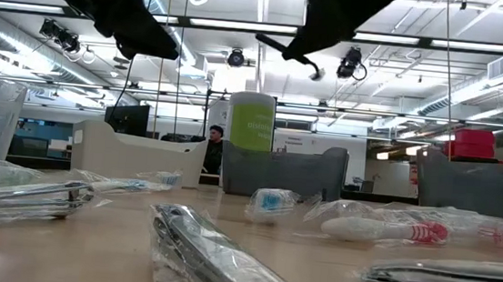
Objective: Pick & Place Travel size toiletries
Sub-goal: Put the blue razor into the left black bin, then put the red toothbrush into the right black bin
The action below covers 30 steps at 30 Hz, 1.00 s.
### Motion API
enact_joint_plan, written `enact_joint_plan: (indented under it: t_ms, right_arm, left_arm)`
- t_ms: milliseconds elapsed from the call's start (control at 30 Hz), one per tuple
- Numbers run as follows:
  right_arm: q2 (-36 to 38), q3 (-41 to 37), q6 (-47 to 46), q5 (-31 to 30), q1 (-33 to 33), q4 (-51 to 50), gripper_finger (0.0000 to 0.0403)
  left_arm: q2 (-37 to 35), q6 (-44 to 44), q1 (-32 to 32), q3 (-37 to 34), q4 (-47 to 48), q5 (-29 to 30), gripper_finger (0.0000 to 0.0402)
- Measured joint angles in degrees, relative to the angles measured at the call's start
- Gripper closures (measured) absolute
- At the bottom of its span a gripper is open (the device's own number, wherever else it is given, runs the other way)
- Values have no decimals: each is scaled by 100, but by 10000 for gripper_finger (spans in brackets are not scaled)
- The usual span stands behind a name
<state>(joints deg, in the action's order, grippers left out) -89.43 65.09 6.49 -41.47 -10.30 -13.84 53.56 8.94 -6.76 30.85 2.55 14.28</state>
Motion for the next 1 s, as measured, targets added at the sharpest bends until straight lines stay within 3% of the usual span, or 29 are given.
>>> enact_joint_plan:
  t_ms: [67, 133, 367, 533, 733, 1000]
  right_arm:
    - [34, -1, 102, -287, 284, 368, 361]
    - [48, -1, 81, -119, 623, 548, 361]
    - [-429, -121, -655, 1982, 1824, 450, 359]
    - [-936, -276, -451, 3206, 2247, 496, 354]
    - [-1312, -333, -410, 3247, 2364, 427, 323]
    - [-1364, -331, -410, 3257, 2267, 242, 245]
  left_arm:
    - [0, 67, 0, 0, 8, 2, 263]
    - [0, 81, 0, 0, 8, 0, 263]
    - [0, 141, 0, 0, 23, 2, 263]
    - [0, 154, 0, 0, 48, 1, 263]
    - [0, 156, 0, 0, 98, 0, 263]
    - [0, 139, 0, 0, 100, 0, 263]
